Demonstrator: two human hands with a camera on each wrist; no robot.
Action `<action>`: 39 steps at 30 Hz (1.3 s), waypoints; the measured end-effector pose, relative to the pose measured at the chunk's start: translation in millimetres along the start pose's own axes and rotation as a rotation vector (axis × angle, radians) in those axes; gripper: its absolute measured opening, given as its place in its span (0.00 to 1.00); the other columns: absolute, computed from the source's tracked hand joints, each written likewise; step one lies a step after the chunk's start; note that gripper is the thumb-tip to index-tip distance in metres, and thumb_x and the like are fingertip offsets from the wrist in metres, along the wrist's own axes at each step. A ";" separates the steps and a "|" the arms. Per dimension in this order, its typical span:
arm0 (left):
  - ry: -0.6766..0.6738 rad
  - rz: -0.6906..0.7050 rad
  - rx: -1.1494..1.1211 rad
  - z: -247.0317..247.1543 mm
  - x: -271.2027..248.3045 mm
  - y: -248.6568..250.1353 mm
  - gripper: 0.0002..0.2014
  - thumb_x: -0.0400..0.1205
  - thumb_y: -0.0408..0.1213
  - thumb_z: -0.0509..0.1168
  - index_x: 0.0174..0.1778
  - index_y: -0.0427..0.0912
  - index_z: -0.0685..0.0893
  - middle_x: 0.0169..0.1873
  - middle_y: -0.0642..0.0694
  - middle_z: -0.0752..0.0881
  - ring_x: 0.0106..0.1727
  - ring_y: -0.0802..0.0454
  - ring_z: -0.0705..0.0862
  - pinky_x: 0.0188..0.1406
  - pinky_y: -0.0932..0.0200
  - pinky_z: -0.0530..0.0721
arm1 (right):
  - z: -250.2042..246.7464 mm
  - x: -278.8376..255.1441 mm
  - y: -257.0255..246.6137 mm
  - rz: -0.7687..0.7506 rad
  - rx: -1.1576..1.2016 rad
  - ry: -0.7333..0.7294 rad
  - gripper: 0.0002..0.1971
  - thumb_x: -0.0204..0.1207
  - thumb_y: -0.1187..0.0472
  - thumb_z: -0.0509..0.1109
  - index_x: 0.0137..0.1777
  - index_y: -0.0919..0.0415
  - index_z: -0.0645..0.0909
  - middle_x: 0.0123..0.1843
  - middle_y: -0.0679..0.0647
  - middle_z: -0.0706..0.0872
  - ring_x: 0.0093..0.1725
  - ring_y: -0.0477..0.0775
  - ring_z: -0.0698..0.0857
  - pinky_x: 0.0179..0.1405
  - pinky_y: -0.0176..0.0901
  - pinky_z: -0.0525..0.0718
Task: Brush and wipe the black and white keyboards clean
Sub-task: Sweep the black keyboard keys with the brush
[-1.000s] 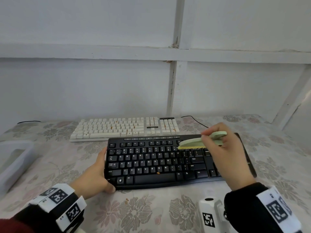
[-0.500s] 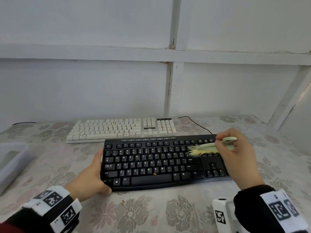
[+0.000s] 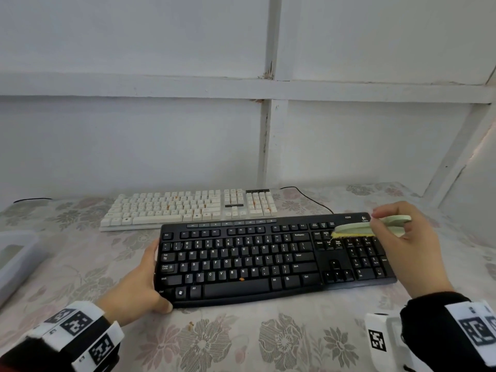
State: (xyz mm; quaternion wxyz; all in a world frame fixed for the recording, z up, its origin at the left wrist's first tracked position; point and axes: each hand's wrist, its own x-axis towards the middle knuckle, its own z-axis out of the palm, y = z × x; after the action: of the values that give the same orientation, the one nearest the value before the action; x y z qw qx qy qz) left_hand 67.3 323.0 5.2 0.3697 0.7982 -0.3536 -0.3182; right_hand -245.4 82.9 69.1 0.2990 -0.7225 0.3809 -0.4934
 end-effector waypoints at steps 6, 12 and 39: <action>0.004 -0.001 -0.002 -0.2 -1.2 0.4 0.62 0.61 0.18 0.74 0.78 0.66 0.44 0.53 0.50 0.82 0.52 0.47 0.85 0.56 0.45 0.84 | 1.5 -0.6 3.9 0.011 0.041 -0.074 0.12 0.76 0.70 0.68 0.38 0.51 0.79 0.46 0.53 0.84 0.38 0.38 0.79 0.33 0.18 0.73; 0.009 0.001 -0.002 0.0 -1.5 1.7 0.62 0.61 0.17 0.74 0.79 0.63 0.44 0.53 0.50 0.82 0.52 0.47 0.85 0.54 0.46 0.84 | -13.0 5.7 8.8 -0.033 -0.064 0.058 0.14 0.75 0.67 0.68 0.38 0.44 0.77 0.48 0.52 0.83 0.44 0.42 0.79 0.40 0.21 0.72; 0.004 0.036 0.027 -1.1 1.2 -1.9 0.59 0.62 0.20 0.74 0.75 0.69 0.46 0.52 0.49 0.83 0.50 0.48 0.86 0.54 0.48 0.85 | 43.1 -45.3 -92.2 -0.138 -0.009 -0.222 0.05 0.74 0.59 0.73 0.38 0.50 0.82 0.38 0.43 0.84 0.38 0.40 0.81 0.35 0.25 0.74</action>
State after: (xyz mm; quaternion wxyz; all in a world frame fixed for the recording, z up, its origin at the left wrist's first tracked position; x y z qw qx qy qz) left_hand 69.4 323.4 3.9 0.3652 0.7972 -0.3713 -0.3054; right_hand -191.4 172.6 107.3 0.3014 -0.7985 0.2971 -0.4282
